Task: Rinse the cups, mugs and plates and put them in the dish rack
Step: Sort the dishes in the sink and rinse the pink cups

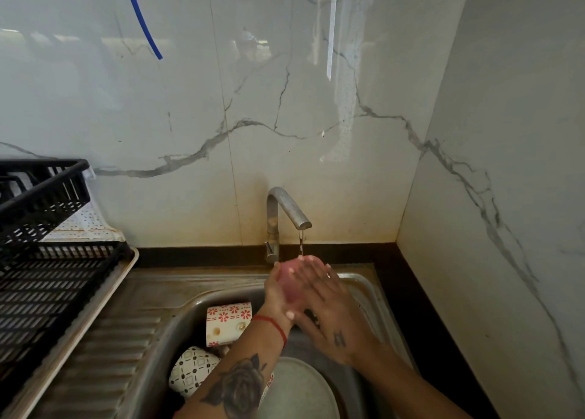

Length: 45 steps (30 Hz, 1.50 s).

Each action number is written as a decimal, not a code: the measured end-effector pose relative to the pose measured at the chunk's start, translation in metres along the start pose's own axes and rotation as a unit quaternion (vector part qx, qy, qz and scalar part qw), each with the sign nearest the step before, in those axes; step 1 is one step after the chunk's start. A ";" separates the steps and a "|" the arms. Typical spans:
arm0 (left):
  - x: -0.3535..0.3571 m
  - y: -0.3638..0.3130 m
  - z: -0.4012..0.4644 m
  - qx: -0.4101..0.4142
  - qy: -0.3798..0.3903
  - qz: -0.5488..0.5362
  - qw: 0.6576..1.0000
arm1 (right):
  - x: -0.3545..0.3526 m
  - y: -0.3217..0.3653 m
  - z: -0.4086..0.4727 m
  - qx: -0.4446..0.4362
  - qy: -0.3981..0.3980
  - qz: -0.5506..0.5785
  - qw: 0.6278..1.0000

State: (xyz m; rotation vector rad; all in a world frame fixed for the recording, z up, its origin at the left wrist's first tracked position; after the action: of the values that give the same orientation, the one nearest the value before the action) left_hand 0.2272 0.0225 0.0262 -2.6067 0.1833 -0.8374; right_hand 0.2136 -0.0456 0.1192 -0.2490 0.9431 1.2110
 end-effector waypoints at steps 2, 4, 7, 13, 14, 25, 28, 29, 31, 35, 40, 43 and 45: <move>-0.009 -0.018 0.002 0.072 -0.028 -0.008 0.997 | -0.010 -0.020 -0.003 0.089 -0.051 0.034 0.994; -0.008 -0.032 -0.003 0.138 -0.017 0.018 0.990 | -0.004 -0.048 -0.012 0.238 -0.012 0.096 0.967; 0.009 -0.043 -0.026 0.231 0.054 0.097 0.967 | 0.033 -0.055 -0.032 0.389 0.108 0.314 0.859; 0.018 -0.065 -0.054 0.362 0.086 0.266 0.889 | 0.057 -0.058 -0.037 0.455 0.080 0.394 0.794; 0.017 -0.067 -0.056 0.368 0.088 0.272 0.885 | 0.058 -0.060 -0.035 0.461 0.064 0.389 0.795; 0.000 -0.082 -0.047 0.361 0.063 0.289 0.885 | 0.027 -0.077 -0.002 0.362 -0.023 0.226 0.904; -0.002 -0.072 -0.030 0.289 0.036 0.283 0.914 | -0.007 -0.075 0.001 0.284 -0.050 0.134 0.948; -0.004 -0.066 -0.023 0.261 0.031 0.269 0.927 | -0.018 -0.073 0.003 0.260 -0.053 0.106 0.958; -0.002 -0.050 -0.012 0.208 0.041 0.226 0.951 | -0.034 -0.065 0.004 0.232 -0.053 0.090 0.967; 0.010 -0.009 -0.009 0.101 0.103 0.082 0.986 | -0.059 -0.065 0.005 0.253 -0.077 0.111 0.958; -0.001 0.038 -0.006 0.012 0.114 0.026 0.993 | -0.030 -0.080 -0.022 0.381 -0.040 0.331 0.862; -0.018 0.059 -0.006 -0.025 0.103 0.083 0.991 | -0.006 -0.080 -0.044 0.386 -0.024 0.377 0.842; -0.037 0.060 -0.004 -0.016 0.050 0.132 0.990 | 0.003 -0.081 -0.054 0.386 -0.022 0.389 0.836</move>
State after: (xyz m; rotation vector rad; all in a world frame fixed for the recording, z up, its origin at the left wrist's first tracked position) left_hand 0.1942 -0.0246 -0.0150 -2.4977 0.5617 -0.8742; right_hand 0.2589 -0.1079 0.0596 0.8915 1.4805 1.4232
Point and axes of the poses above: each hand's wrist, its own z-axis towards the middle knuckle, its own x-axis out of the palm, y = z × x, the point moved 10 cm from there along z, towards the middle knuckle, and after that the axes turned 14 degrees about -y, right-handed, at the moved point
